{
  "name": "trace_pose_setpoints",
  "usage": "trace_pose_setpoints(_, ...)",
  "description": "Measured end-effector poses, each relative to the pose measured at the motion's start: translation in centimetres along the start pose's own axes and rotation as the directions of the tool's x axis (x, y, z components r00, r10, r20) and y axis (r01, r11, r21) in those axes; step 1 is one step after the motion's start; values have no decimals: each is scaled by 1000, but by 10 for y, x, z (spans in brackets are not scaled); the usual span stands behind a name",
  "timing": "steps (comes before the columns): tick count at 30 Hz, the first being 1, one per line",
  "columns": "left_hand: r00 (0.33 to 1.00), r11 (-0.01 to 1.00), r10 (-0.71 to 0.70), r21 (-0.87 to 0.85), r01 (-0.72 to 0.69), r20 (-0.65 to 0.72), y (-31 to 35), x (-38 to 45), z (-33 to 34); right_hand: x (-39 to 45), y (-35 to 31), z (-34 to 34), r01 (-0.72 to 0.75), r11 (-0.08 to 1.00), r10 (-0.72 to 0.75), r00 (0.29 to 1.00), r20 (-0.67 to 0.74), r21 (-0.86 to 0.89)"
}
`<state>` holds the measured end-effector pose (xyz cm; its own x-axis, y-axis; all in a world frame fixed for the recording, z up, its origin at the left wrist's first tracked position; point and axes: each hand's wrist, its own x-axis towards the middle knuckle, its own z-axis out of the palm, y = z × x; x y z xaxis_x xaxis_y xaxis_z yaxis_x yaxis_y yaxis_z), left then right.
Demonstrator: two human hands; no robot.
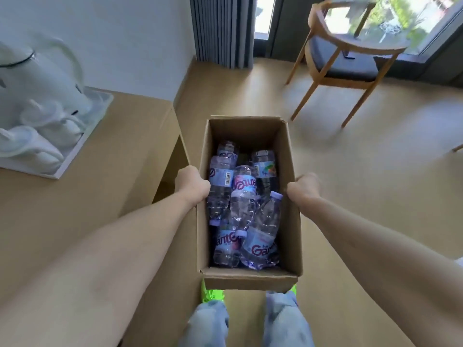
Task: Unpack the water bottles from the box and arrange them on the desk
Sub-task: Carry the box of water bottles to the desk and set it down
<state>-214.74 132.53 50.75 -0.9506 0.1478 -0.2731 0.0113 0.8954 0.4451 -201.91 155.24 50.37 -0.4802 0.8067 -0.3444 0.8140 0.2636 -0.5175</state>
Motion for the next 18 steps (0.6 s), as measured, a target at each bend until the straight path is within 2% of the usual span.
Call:
trace_pose_setpoints(4,982,984,-177,-3,177,73,-32,37,62,62,9,62,23,996,-11,992,128,-87)
trace_pose_setpoints(8,916,923,-381,-9,385,126,-71,55,141,127,28,139,121,972,-53,949,311,-203)
trace_pose_setpoints(13,766,758,-629,-116,642,136,-116,63,249,197,53,248,327,891,-150,867,475,-315)
trace_pose_setpoints(18,589,538,-793,-276,796,153,-150,82,357,258,68,351,518,767,-221,767,603,-378)
